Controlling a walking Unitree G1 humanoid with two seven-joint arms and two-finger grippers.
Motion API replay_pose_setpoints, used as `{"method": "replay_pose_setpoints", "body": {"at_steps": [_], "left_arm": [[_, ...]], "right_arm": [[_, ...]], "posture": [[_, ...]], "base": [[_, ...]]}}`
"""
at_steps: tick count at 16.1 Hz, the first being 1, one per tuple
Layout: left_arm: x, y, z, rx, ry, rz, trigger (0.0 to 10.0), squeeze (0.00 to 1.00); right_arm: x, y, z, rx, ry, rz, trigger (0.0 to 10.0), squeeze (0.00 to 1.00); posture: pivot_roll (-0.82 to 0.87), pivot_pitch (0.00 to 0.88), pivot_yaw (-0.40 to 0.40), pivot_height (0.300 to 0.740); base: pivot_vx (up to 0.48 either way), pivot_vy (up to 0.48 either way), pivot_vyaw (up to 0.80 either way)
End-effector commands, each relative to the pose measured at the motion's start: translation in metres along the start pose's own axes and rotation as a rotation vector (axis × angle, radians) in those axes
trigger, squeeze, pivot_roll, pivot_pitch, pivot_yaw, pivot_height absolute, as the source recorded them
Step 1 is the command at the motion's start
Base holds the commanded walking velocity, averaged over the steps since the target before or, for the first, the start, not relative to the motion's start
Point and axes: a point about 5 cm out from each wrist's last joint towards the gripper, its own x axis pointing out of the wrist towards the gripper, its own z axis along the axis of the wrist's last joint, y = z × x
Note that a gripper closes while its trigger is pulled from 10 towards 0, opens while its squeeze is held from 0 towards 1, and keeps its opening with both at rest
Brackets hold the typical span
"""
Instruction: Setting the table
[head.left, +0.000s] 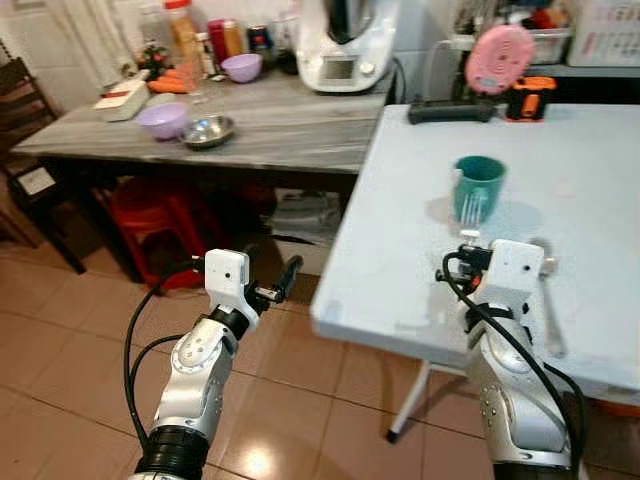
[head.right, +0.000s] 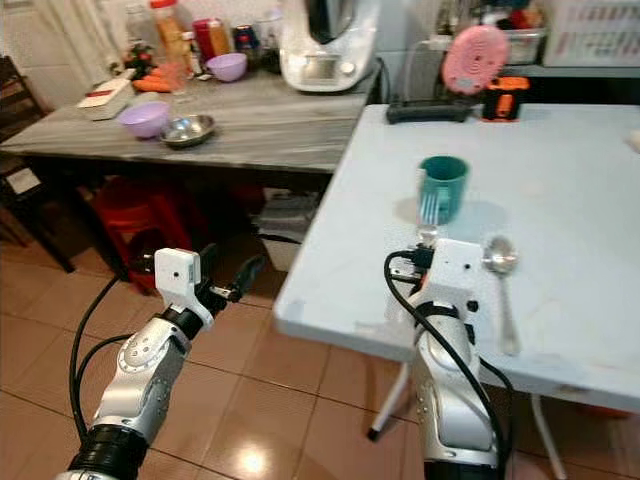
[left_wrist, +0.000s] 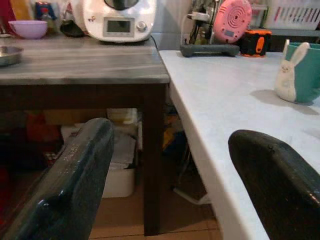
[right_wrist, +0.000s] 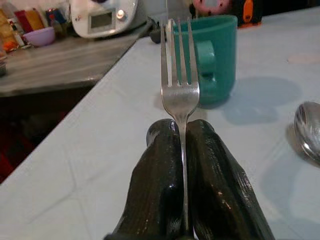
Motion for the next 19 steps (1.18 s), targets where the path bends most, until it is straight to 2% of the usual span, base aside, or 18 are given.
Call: {"method": "replay_pose_setpoints", "body": {"at_steps": [1, 5, 12, 16, 19], "left_arm": [[-0.002, 0.004, -0.002, 0.012, 0.010, 0.013, 10.0, 0.00], [0.000, 0.004, -0.002, 0.012, 0.017, -0.002, 10.0, 0.00], [0.002, 0.004, -0.001, 0.016, 0.011, 0.001, 10.0, 0.00], [0.002, 0.005, -0.001, 0.019, 0.009, 0.007, 10.0, 0.00], [-0.003, 0.013, -0.004, 0.037, 0.017, 0.040, 10.0, 0.00]], "right_arm": [[0.003, 0.003, 0.004, -0.003, -0.023, 0.001, 10.0, 0.00], [0.004, 0.005, 0.004, -0.001, -0.032, 0.002, 10.0, 0.00], [0.007, 0.006, 0.002, 0.008, -0.037, -0.001, 10.0, 0.00], [0.006, 0.003, -0.001, 0.005, -0.036, -0.001, 10.0, 0.00], [0.004, 0.000, -0.005, -0.010, -0.035, 0.003, 10.0, 0.00]], "posture": [[-0.10, 0.000, 0.153, 0.740], [-0.10, 0.000, 0.159, 0.740], [-0.10, 0.000, 0.160, 0.740], [-0.09, 0.000, 0.158, 0.740], [-0.09, 0.000, 0.158, 0.740]], "base": [[0.000, 0.330, 0.00], [0.000, 0.343, 0.00], [0.000, 0.381, -0.71], [0.000, 0.396, 0.00], [0.000, 0.395, 0.00]]}}
